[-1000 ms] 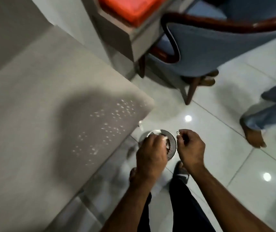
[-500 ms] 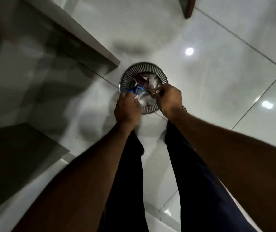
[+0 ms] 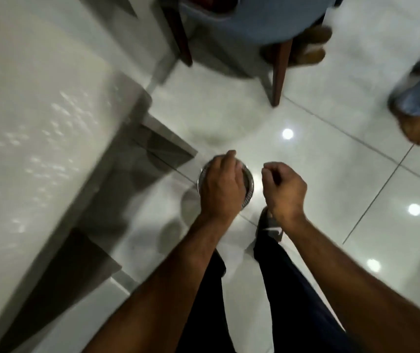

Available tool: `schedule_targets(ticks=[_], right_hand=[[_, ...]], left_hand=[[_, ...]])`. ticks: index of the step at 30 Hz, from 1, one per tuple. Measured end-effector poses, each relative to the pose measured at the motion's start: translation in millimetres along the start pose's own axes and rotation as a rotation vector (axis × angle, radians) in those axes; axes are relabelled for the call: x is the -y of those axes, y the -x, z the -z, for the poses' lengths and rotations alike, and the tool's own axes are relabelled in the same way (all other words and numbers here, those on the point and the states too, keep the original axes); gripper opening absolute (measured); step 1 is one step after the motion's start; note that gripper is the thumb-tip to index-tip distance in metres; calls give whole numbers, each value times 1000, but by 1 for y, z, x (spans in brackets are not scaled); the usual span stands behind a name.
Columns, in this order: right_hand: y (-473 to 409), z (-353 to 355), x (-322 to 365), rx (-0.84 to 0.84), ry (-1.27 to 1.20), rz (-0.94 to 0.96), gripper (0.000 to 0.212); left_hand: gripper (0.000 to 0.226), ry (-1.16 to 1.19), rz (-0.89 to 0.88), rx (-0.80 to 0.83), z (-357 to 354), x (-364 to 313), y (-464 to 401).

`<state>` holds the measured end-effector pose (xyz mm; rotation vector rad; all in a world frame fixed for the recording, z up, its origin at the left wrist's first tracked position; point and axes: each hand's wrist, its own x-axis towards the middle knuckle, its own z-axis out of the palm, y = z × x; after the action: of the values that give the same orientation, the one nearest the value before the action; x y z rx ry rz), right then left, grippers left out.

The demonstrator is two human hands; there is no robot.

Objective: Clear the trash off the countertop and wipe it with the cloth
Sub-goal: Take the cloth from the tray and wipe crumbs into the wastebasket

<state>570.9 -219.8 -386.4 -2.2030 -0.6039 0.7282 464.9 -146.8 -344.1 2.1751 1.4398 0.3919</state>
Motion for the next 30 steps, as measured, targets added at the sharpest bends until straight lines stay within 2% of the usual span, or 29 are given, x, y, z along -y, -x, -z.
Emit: schedule_targets(ticks=[4,8,10,15,20,22,25,28,30], right_hand=[[9,62,84,-6,-51,125,14],[-2,83,184,41,-10,376,24],[-14,82,238,92,29,501,33],[-45,63,339,277,199,686,52],[-83,35,406,292,334,841,53],[-98,22,427,279,370,874,54],[-119,-9,454,283,398,863,53],[-149,-59,492,313,425,844,34],[-170,-66,512,251,460,847,26]], left_hand=[[33,33,-202,-145,84,-64,-30],[41,-135,-268,-313,166,-93,-84],[52,-253,-199,-320,207,-91,-114],[77,-455,157,-197,282,-32,-188],[89,-448,407,-56,310,53,-227],[94,-432,455,-78,300,75,-225],[96,-473,432,-157,288,91,-222],[98,-512,502,-97,289,114,-233],[100,-505,487,-93,287,105,-235]])
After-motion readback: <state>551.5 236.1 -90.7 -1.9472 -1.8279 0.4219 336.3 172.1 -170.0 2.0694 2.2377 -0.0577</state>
